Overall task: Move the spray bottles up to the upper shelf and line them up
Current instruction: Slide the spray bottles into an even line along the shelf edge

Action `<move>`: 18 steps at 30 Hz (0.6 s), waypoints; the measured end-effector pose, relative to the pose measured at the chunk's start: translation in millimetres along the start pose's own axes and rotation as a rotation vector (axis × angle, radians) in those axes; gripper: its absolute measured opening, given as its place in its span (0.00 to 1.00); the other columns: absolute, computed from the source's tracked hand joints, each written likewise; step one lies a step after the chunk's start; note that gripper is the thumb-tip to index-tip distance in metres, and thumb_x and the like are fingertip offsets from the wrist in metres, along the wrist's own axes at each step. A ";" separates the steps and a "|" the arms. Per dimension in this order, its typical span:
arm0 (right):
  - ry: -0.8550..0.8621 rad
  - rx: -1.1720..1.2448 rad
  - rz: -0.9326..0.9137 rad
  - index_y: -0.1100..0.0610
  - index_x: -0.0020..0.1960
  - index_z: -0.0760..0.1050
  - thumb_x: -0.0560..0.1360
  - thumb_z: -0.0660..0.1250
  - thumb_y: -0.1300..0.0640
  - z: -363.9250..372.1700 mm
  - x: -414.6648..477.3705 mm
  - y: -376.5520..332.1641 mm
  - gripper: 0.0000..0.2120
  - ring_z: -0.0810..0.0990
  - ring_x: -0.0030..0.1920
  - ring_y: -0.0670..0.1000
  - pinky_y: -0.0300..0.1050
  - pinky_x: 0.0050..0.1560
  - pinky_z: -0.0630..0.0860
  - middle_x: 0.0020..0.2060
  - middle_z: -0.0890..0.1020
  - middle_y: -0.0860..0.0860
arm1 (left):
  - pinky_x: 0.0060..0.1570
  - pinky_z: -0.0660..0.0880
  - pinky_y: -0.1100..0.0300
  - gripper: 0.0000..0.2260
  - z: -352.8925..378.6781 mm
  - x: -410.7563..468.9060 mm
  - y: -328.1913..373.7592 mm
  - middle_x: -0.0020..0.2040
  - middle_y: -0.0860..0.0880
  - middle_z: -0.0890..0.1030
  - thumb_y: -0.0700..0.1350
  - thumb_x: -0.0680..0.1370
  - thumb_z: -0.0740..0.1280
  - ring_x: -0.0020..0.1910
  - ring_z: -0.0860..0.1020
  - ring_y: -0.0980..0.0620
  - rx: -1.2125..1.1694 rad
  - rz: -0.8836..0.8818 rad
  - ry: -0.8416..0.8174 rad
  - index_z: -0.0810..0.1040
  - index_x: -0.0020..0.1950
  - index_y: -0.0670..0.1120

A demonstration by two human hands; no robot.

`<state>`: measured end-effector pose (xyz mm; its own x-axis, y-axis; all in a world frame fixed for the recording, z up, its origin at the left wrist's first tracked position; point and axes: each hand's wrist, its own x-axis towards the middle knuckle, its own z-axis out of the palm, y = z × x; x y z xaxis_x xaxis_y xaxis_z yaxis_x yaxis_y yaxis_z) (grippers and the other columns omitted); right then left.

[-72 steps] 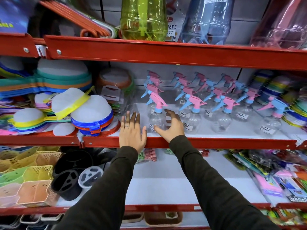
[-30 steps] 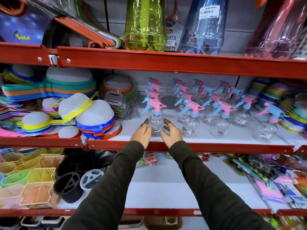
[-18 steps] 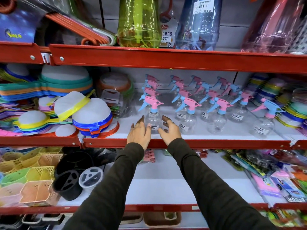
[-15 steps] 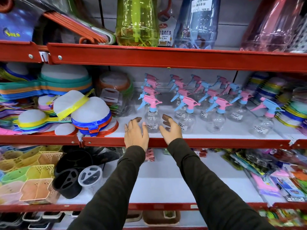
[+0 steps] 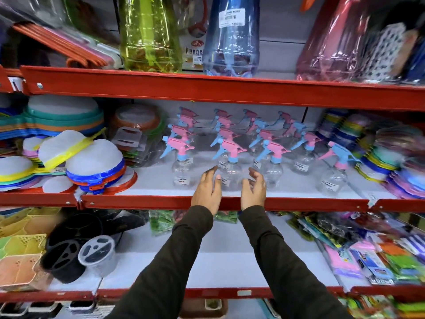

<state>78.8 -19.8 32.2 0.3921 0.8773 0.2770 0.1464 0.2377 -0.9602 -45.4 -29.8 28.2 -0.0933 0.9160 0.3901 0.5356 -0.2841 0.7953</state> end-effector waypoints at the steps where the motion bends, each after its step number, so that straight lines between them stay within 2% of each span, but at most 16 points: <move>1: -0.075 -0.027 0.050 0.59 0.69 0.70 0.78 0.60 0.65 -3.4 6.2 -1.2 0.19 0.74 0.61 0.51 0.37 0.61 0.68 0.67 0.73 0.56 | 0.65 0.58 0.66 0.21 5.4 4.8 3.7 0.76 0.46 0.68 0.52 0.85 0.52 0.73 0.68 0.48 -0.004 -0.052 -0.032 0.64 0.77 0.49; 4: -0.271 -0.157 0.116 0.57 0.73 0.66 0.80 0.58 0.60 -8.9 18.2 -2.9 0.21 0.72 0.67 0.52 0.38 0.65 0.64 0.72 0.71 0.54 | 0.65 0.57 0.64 0.23 15.0 14.1 7.7 0.76 0.44 0.67 0.55 0.84 0.50 0.74 0.67 0.46 -0.022 -0.147 -0.090 0.62 0.78 0.48; 6: -0.331 -0.220 0.120 0.56 0.74 0.66 0.81 0.57 0.58 -11.1 23.1 -2.7 0.22 0.70 0.71 0.54 0.41 0.70 0.63 0.73 0.70 0.54 | 0.66 0.60 0.61 0.25 18.7 16.2 6.6 0.76 0.43 0.69 0.57 0.84 0.49 0.73 0.68 0.44 0.011 -0.203 -0.112 0.64 0.77 0.48; 9: -0.376 -0.248 0.114 0.56 0.75 0.66 0.80 0.58 0.57 -13.2 28.0 -2.0 0.23 0.70 0.72 0.55 0.46 0.73 0.64 0.73 0.71 0.55 | 0.67 0.64 0.56 0.25 19.8 16.2 5.8 0.73 0.41 0.72 0.58 0.84 0.48 0.70 0.71 0.42 0.089 -0.229 -0.100 0.68 0.74 0.46; 13: -0.407 -0.242 0.100 0.56 0.75 0.66 0.80 0.58 0.57 -14.7 30.9 0.1 0.23 0.70 0.72 0.54 0.42 0.70 0.64 0.73 0.71 0.54 | 0.67 0.65 0.54 0.25 20.1 17.0 7.2 0.73 0.40 0.72 0.58 0.84 0.49 0.70 0.71 0.41 0.110 -0.217 -0.099 0.69 0.73 0.45; 18: -0.379 -0.200 0.087 0.57 0.74 0.67 0.80 0.58 0.58 -14.9 29.9 3.7 0.22 0.72 0.70 0.53 0.37 0.65 0.63 0.71 0.73 0.54 | 0.68 0.64 0.56 0.25 23.1 15.8 6.1 0.76 0.43 0.68 0.57 0.84 0.49 0.73 0.69 0.44 0.146 -0.193 -0.089 0.62 0.78 0.48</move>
<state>104.6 1.1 37.4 0.0547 0.9904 0.1272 0.3154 0.1038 -0.9433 -24.3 -10.5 28.5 -0.1349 0.9724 0.1904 0.6314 -0.0637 0.7728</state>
